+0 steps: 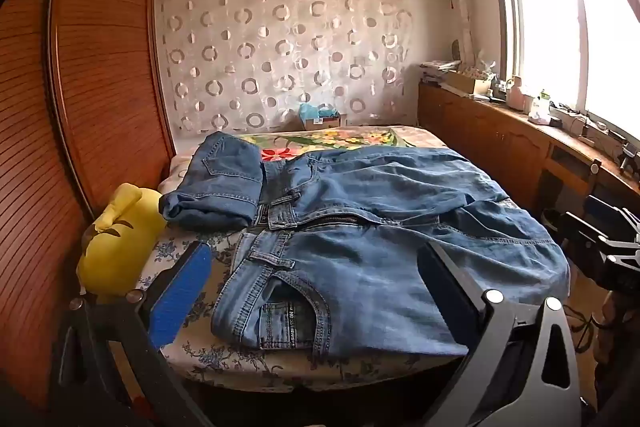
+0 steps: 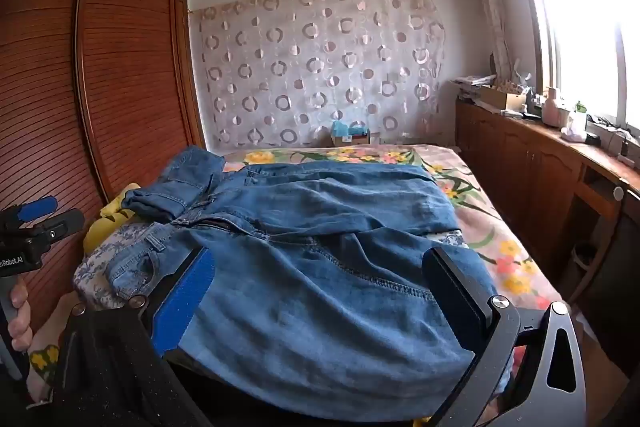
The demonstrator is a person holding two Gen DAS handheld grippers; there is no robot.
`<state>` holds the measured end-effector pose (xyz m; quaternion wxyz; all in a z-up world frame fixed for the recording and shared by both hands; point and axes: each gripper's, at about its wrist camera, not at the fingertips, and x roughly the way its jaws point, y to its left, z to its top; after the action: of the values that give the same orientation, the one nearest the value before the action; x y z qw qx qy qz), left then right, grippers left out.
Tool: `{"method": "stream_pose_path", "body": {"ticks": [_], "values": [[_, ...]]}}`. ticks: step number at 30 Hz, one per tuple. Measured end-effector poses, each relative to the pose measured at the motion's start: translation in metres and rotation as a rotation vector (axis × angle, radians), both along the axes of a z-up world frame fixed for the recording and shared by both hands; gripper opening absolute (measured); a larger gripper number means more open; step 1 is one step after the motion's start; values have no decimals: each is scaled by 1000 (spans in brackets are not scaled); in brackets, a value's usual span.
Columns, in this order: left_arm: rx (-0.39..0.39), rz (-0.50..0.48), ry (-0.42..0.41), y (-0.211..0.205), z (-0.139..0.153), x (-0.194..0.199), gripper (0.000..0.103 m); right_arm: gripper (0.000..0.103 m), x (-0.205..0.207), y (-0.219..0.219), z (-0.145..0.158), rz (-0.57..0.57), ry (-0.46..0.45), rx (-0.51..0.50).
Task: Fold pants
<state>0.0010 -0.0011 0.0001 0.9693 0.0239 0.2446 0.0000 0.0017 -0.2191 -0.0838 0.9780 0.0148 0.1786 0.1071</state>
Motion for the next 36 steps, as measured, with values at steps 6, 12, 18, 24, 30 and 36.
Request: {"method": "stream_pose_path", "body": {"ticks": [6,12,18,24,30,36], "values": [[-5,6,-18,0,0,0,103,103,1,0,0,2,11,6],[-8,5,-20,1,0,-1,103,103,-2,-3,1,5,7,5],[-10,6,-20,2,-2,1,103,103,2,0,0,8,6,6],[-13,6,-20,2,-2,1,103,103,1,1,0,6,5,5],[-13,7,-20,2,-2,1,103,103,0,3,-1,6,5,0],[-13,7,-21,1,-2,1,103,103,0,3,0,7,5,1]]}}
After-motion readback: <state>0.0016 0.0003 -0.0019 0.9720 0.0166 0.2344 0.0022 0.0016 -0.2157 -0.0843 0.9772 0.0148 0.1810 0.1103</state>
